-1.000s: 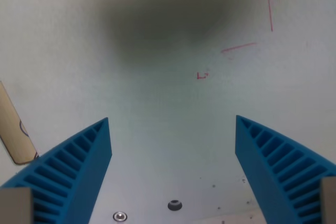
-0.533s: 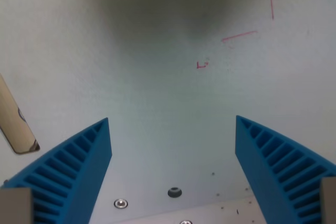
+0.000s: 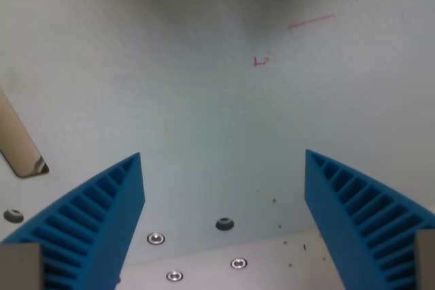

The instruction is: Rotate around gripper negative y

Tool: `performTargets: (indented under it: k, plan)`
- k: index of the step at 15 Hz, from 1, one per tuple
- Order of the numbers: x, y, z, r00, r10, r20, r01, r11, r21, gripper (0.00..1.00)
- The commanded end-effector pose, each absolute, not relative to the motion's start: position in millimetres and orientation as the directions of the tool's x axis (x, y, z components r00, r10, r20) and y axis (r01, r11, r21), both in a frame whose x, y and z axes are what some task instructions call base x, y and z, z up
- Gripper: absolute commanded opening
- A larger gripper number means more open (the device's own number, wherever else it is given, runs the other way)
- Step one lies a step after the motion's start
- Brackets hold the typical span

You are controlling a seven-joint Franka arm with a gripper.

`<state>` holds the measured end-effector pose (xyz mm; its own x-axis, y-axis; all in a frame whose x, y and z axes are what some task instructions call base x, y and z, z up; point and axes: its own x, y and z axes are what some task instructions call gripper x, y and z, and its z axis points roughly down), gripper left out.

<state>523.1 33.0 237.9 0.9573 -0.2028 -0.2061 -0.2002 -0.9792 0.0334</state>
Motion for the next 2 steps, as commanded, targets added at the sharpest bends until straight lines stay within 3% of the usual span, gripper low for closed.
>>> performTargets:
  k: [1,2]
  plan:
    - [532.9,30.2,242.5,0.876,-0.176,-0.45,-0.192,-0.981,0.009,1.0]
    - [532.9,30.2,242.5,0.87,-0.175,-0.46,-0.192,-0.981,0.009,1.0]
